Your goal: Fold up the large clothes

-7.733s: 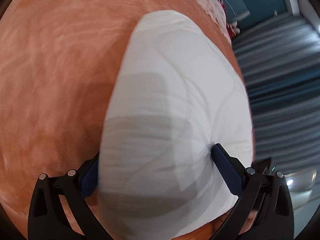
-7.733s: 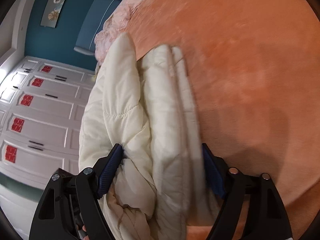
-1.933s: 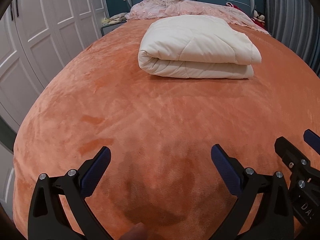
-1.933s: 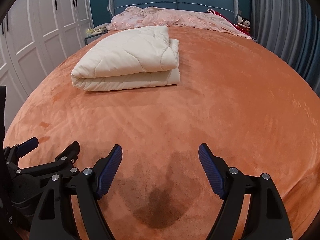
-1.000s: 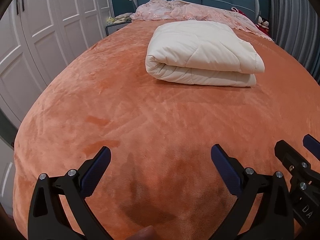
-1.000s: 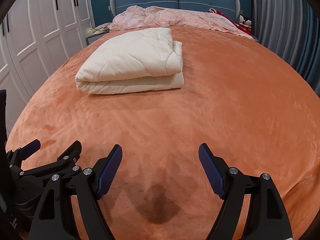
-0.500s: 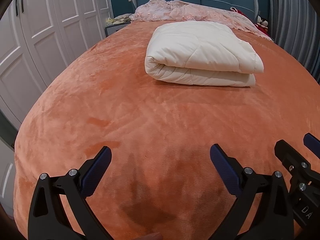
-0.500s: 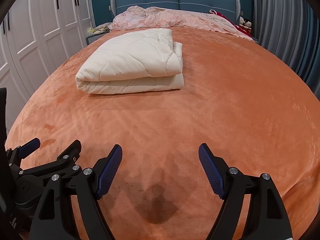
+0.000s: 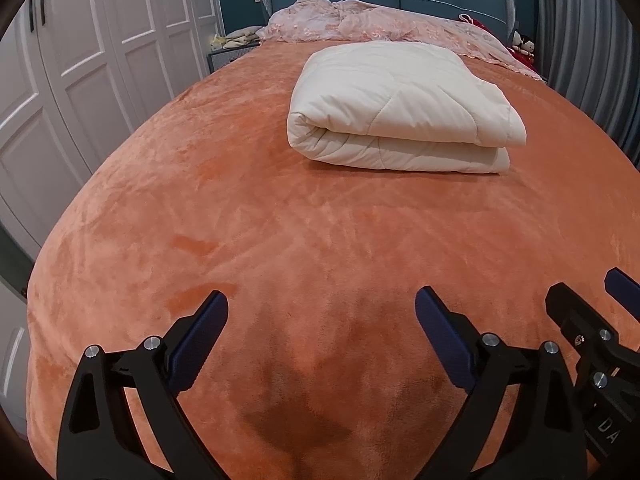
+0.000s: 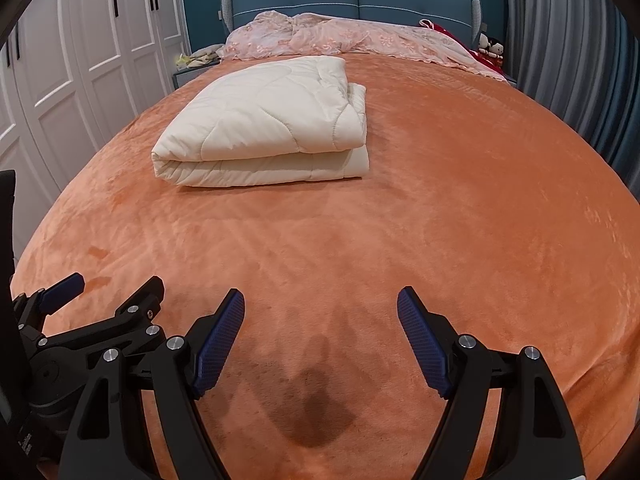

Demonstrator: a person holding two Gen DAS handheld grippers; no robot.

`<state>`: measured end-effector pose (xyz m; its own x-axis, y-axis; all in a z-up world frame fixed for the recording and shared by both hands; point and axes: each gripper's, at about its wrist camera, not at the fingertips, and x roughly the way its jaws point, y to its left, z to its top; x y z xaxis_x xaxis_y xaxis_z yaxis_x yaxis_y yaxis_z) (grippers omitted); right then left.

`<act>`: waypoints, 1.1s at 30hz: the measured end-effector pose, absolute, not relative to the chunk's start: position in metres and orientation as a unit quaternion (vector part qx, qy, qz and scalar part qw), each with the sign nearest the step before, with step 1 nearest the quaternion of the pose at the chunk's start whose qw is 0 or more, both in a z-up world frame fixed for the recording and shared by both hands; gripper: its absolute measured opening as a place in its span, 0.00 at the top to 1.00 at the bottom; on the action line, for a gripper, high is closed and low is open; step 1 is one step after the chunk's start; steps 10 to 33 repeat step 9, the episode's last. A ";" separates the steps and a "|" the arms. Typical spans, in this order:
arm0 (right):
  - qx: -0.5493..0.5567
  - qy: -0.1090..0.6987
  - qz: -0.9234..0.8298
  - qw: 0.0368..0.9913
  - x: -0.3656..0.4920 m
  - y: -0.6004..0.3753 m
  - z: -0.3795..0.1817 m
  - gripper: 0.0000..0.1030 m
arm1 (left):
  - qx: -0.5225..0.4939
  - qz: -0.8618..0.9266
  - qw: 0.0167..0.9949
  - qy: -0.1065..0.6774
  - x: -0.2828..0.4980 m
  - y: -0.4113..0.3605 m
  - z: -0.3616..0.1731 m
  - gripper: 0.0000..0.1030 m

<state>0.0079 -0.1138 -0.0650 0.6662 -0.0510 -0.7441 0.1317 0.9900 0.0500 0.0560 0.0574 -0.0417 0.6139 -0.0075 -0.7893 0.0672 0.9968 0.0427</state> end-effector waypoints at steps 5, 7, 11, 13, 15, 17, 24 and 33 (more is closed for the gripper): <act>0.050 0.404 -0.049 0.912 0.007 -0.114 -0.065 0.26 | 0.028 -0.026 0.894 0.447 0.058 0.058 -0.043 0.11; 0.050 0.405 -0.049 0.912 0.007 -0.112 -0.065 0.26 | 0.025 -0.025 0.893 0.449 0.059 0.059 -0.043 0.11; 0.049 0.404 -0.048 0.912 0.007 -0.111 -0.066 0.26 | 0.024 -0.024 0.892 0.450 0.059 0.060 -0.043 0.11; 0.049 0.404 -0.048 0.912 0.007 -0.111 -0.066 0.26 | 0.024 -0.024 0.892 0.450 0.059 0.060 -0.043 0.11; 0.049 0.404 -0.048 0.912 0.007 -0.111 -0.066 0.26 | 0.024 -0.024 0.892 0.450 0.059 0.060 -0.043 0.11; 0.049 0.404 -0.048 0.912 0.007 -0.111 -0.066 0.26 | 0.024 -0.024 0.892 0.450 0.059 0.060 -0.043 0.11; 0.049 0.404 -0.048 0.912 0.007 -0.111 -0.066 0.26 | 0.024 -0.024 0.892 0.450 0.059 0.060 -0.043 0.11; 0.049 0.404 -0.048 0.912 0.007 -0.111 -0.066 0.26 | 0.024 -0.024 0.892 0.450 0.059 0.060 -0.043 0.11</act>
